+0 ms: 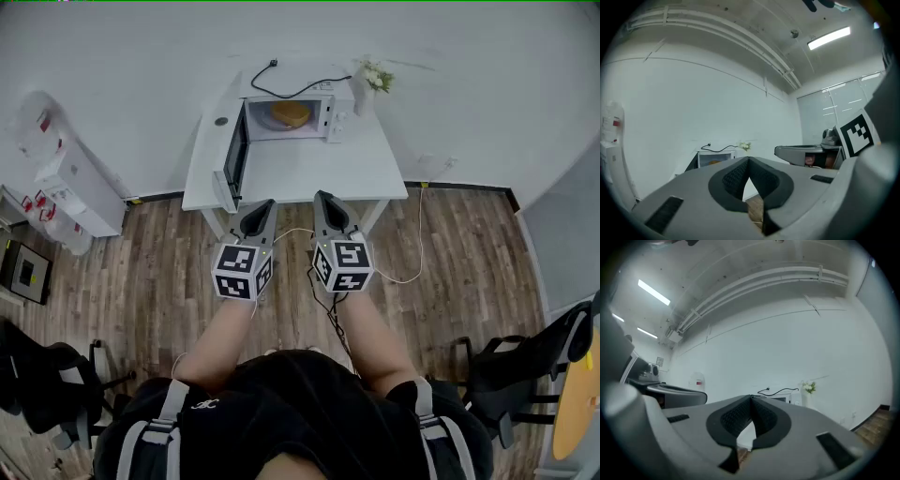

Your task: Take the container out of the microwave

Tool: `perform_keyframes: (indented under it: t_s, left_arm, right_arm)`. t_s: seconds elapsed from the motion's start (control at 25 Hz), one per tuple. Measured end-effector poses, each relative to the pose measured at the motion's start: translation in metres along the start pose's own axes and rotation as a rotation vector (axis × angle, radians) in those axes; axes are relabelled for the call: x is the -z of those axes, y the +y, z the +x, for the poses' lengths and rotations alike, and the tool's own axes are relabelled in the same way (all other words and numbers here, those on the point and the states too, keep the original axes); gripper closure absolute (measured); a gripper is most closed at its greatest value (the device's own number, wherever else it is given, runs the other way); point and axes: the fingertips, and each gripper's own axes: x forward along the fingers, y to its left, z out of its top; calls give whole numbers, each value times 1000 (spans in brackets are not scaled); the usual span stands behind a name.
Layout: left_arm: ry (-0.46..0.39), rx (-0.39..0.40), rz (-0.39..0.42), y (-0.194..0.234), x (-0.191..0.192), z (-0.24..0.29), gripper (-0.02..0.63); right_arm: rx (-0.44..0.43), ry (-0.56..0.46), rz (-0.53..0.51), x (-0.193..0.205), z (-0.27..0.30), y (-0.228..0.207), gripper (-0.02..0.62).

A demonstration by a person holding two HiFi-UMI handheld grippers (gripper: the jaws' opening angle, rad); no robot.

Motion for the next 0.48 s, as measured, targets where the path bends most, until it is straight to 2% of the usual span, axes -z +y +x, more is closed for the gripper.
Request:
perform_keyframes:
  t_s: [0.48]
  left_arm:
    - [12,-14,1,-22,3,18,601]
  right_arm:
    - [-22,19,13,9,-6,-24,592]
